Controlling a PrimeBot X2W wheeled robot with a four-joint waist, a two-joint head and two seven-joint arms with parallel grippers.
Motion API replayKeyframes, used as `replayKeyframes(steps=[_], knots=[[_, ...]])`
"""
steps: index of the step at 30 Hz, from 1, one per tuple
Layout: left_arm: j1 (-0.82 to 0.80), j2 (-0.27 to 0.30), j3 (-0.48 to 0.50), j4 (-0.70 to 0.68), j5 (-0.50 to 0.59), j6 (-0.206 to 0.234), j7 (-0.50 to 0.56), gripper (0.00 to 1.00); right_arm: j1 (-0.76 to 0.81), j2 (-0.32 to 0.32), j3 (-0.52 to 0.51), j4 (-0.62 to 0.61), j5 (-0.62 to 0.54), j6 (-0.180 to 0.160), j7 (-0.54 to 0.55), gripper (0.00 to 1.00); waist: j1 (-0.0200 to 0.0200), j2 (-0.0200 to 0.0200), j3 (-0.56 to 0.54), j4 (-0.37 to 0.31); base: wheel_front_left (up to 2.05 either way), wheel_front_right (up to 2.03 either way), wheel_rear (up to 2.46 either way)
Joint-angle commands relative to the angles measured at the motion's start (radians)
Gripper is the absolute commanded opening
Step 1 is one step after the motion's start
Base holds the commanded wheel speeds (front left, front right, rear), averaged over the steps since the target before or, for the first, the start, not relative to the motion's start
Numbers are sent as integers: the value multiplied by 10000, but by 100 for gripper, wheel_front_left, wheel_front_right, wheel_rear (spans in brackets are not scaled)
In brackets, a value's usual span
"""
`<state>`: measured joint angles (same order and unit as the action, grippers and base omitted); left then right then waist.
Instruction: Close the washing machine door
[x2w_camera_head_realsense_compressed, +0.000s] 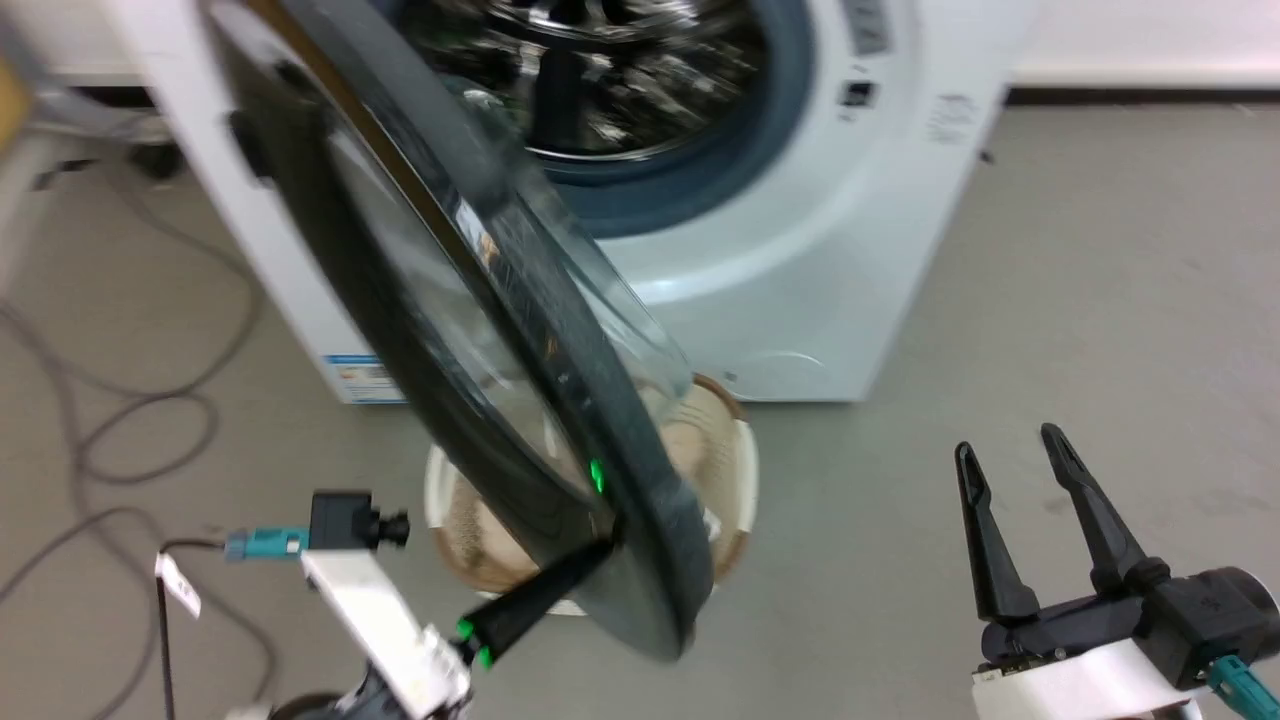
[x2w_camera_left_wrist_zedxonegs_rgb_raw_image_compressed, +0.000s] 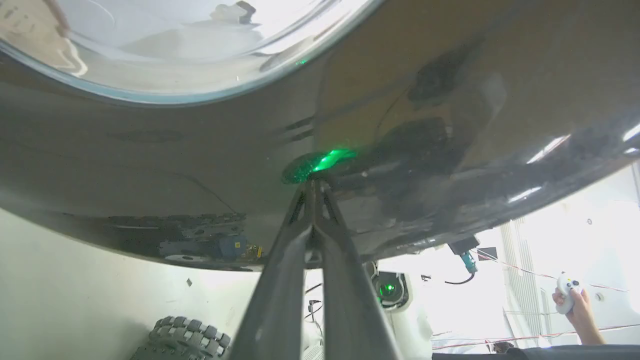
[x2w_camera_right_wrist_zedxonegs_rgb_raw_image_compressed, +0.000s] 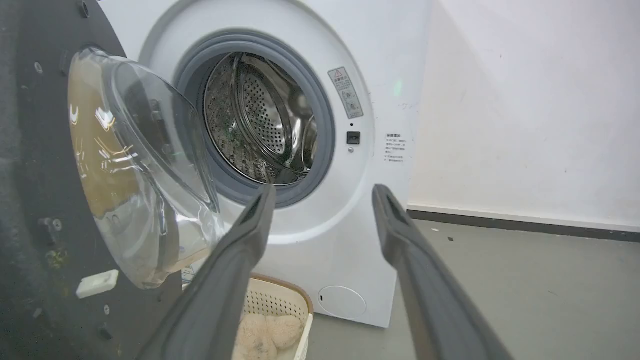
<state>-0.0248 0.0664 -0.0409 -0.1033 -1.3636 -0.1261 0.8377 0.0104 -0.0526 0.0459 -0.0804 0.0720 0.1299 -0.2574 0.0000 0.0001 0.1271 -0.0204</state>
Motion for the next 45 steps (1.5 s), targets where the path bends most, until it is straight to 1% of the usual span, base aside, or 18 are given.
replayKeyframes(steps=[1,5,10,14,17,20,23,26,29,32,35,37,39,42,45], knots=[[-358,-85,-172,26,62,-46,-343,0,-136,23,-10,-63,59,8,-44,100,0,-1,426,-706,0,0,0],[-1038,-118,-573,231,300,-46,-1526,0,-242,23,-67,-109,198,8,-44,100,0,-1,744,-1358,0,0,0],[-1900,-141,-994,619,253,-46,-2915,0,-320,24,-93,-96,389,8,-44,100,0,-1,1019,-2074,0,0,0],[-2688,-153,-1147,1312,118,-46,-4087,0,-371,24,-98,-80,506,8,-44,100,0,-1,1134,-2529,0,0,0],[-3291,-157,-1211,2017,-272,-46,-4987,0,-423,24,-49,-56,572,8,-44,100,0,-1,1158,-2814,0,0,0],[-3900,-159,-1326,2822,-529,-46,-5753,0,-446,24,-25,-46,619,8,-44,100,0,-1,1171,-3005,0,0,0],[-4410,-160,-1556,3438,-636,-46,-6219,0,-442,24,-12,-37,649,8,-44,100,0,-1,1168,-3103,0,0,0],[-4653,-160,-1804,3710,-739,-46,-6471,0,-416,24,-46,-31,670,8,-44,100,0,-1,1131,-3105,0,0,0],[-4536,-82,-2151,3737,-694,-46,-6461,0,-361,24,-129,-22,687,8,-44,100,0,-1,1013,-2966,0,0,0],[-4056,353,-2718,3563,-300,-46,-6407,0,-338,24,-140,-7,680,8,-44,100,0,-1,809,-2770,0,0,0],[-3299,888,-3387,3059,0,-46,-6345,0,-292,24,-217,-5,688,8,-44,100,0,-1,557,-2463,0,0,0],[-2786,1470,-3935,2674,451,-46,-6383,0,-232,24,-254,-3,653,8,-44,100,0,-1,384,-2219,0,0,0],[-2367,2172,-4475,2407,1124,-46,-6598,0,-164,24,-281,0,599,8,-44,100,0,-1,210,-1974,0,0,0],[-1979,3093,-5024,2192,2202,-46,-7373,0,-40,24,-380,-2,533,8,-44,100,0,-1,-51,-1559,0,0,0],[-1809,3680,-4936,2242,3194,-46,-8688,0,96,24,-486,16,478,8,-44,100,0,-1,-306,-1139,0,0,0]])
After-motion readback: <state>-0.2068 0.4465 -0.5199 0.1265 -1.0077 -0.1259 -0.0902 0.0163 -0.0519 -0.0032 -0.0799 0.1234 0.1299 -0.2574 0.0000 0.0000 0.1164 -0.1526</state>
